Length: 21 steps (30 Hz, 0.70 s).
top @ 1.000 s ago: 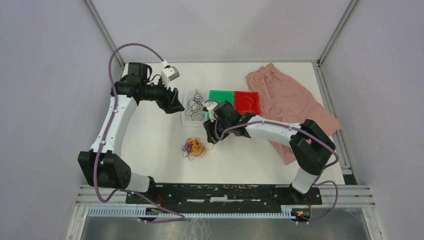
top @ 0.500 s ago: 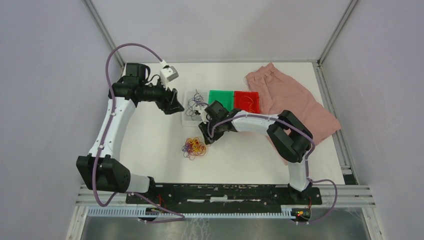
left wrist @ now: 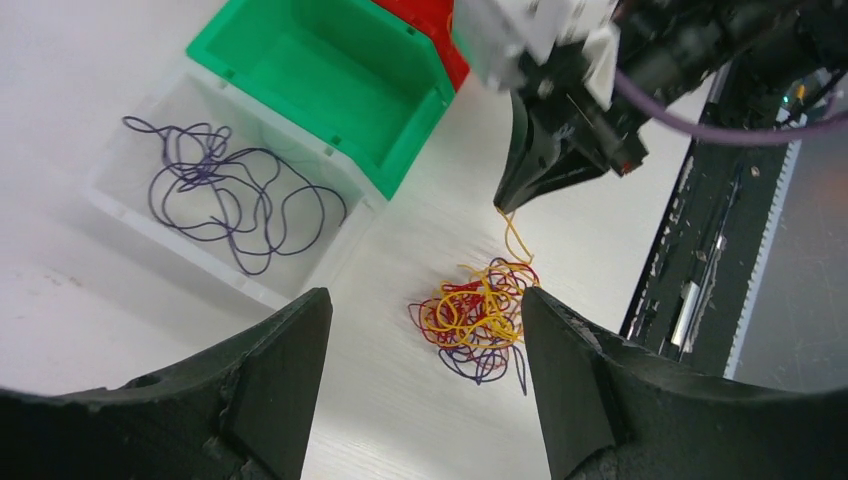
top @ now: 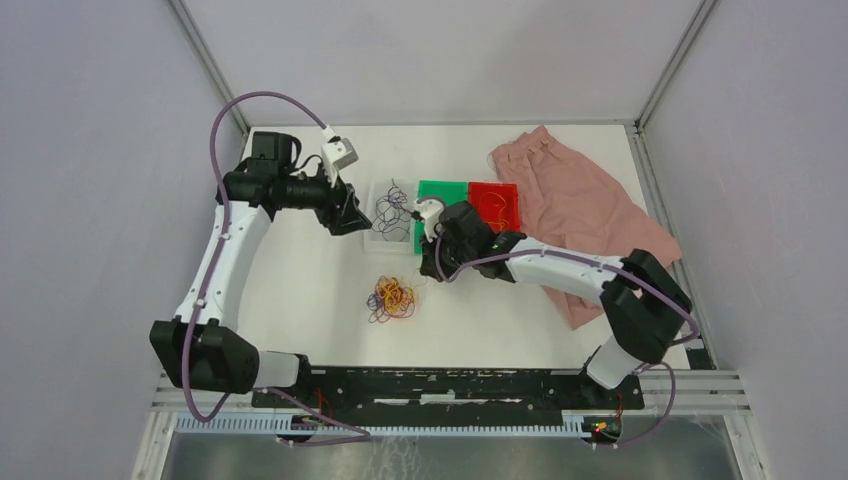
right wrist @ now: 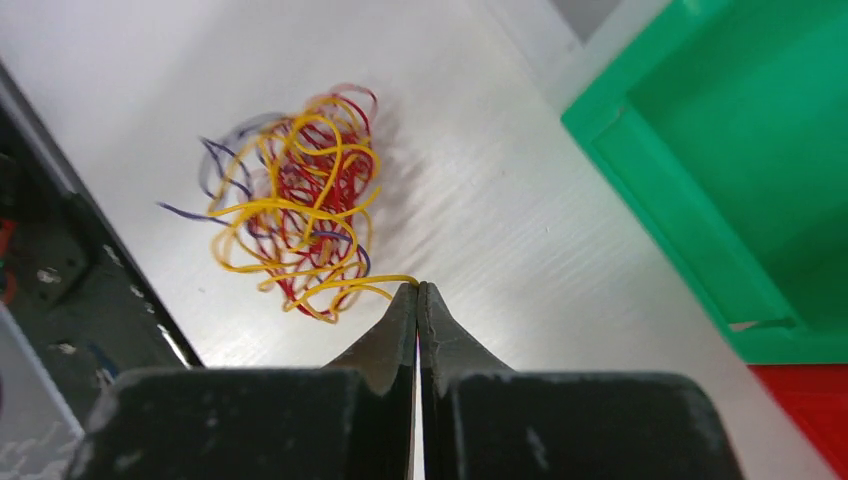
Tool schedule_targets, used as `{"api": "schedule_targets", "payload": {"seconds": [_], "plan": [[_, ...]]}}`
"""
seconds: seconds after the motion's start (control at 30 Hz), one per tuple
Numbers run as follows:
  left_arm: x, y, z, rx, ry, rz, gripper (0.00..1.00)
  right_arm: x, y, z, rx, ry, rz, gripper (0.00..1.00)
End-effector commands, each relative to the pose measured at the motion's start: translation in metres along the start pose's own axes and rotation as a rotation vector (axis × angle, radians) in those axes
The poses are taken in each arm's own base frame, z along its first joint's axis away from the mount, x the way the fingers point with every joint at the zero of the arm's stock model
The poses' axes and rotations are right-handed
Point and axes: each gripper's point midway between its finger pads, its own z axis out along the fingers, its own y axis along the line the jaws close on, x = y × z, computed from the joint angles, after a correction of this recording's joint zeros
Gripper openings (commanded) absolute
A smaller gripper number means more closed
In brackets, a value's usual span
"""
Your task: Untangle the cables
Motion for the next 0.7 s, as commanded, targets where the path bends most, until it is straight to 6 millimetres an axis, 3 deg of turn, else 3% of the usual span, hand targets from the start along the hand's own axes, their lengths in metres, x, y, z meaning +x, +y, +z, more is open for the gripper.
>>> {"api": "schedule_targets", "payload": {"seconds": [0.0, 0.17, 0.33, 0.67], "plan": [[0.006, -0.039, 0.005, 0.126, -0.023, 0.101, 0.76, -0.064, 0.026, -0.037, -0.073, -0.261, -0.007, 0.0], [0.021, -0.07, 0.015, 0.212, 0.0, 0.159, 0.76, -0.095, 0.057, -0.075, -0.193, -0.378, -0.001, 0.0], [0.019, -0.092, 0.014, 0.244, -0.02, 0.234, 0.75, -0.122, 0.084, -0.11, -0.296, -0.461, 0.007, 0.0], [0.021, -0.121, 0.021, 0.234, -0.066, 0.221, 0.74, -0.134, 0.098, -0.134, -0.295, -0.471, 0.008, 0.0]]}}
